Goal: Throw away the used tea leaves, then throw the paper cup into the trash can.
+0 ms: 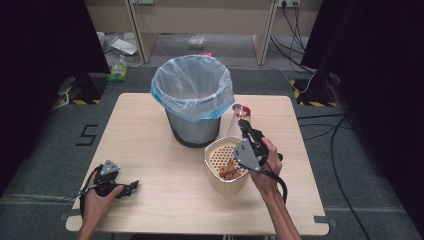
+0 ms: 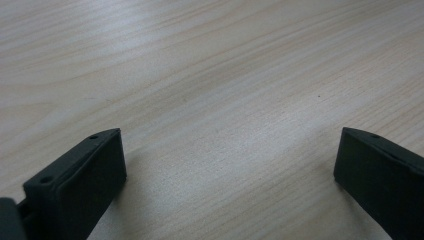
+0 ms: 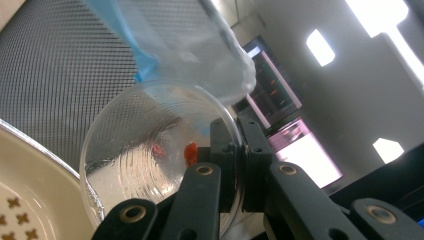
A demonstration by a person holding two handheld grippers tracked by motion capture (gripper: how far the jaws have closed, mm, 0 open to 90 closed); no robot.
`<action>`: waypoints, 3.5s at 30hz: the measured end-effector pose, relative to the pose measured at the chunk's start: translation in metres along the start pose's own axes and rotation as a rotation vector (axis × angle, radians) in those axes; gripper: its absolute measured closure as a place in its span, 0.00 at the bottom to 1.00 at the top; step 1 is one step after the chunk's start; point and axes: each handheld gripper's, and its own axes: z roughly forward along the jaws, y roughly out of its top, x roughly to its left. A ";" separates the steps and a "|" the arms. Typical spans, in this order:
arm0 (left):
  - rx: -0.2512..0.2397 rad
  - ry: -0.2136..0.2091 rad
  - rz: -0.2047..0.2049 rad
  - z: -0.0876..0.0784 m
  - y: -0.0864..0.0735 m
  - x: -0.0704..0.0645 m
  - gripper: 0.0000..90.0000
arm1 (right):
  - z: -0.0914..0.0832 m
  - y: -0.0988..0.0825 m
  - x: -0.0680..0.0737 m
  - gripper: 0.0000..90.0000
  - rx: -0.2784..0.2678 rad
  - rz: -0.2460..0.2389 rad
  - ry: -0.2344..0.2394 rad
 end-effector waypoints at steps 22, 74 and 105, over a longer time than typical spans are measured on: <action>0.002 0.002 0.000 0.000 0.000 0.000 0.00 | 0.028 -0.024 -0.078 0.97 0.085 0.655 0.203; 0.000 0.003 -0.002 0.000 0.000 0.000 0.00 | 0.158 0.110 -0.104 0.79 0.104 0.628 0.366; 0.000 0.003 -0.002 0.000 0.000 0.000 0.00 | 0.074 0.007 -0.133 0.47 0.225 0.695 0.321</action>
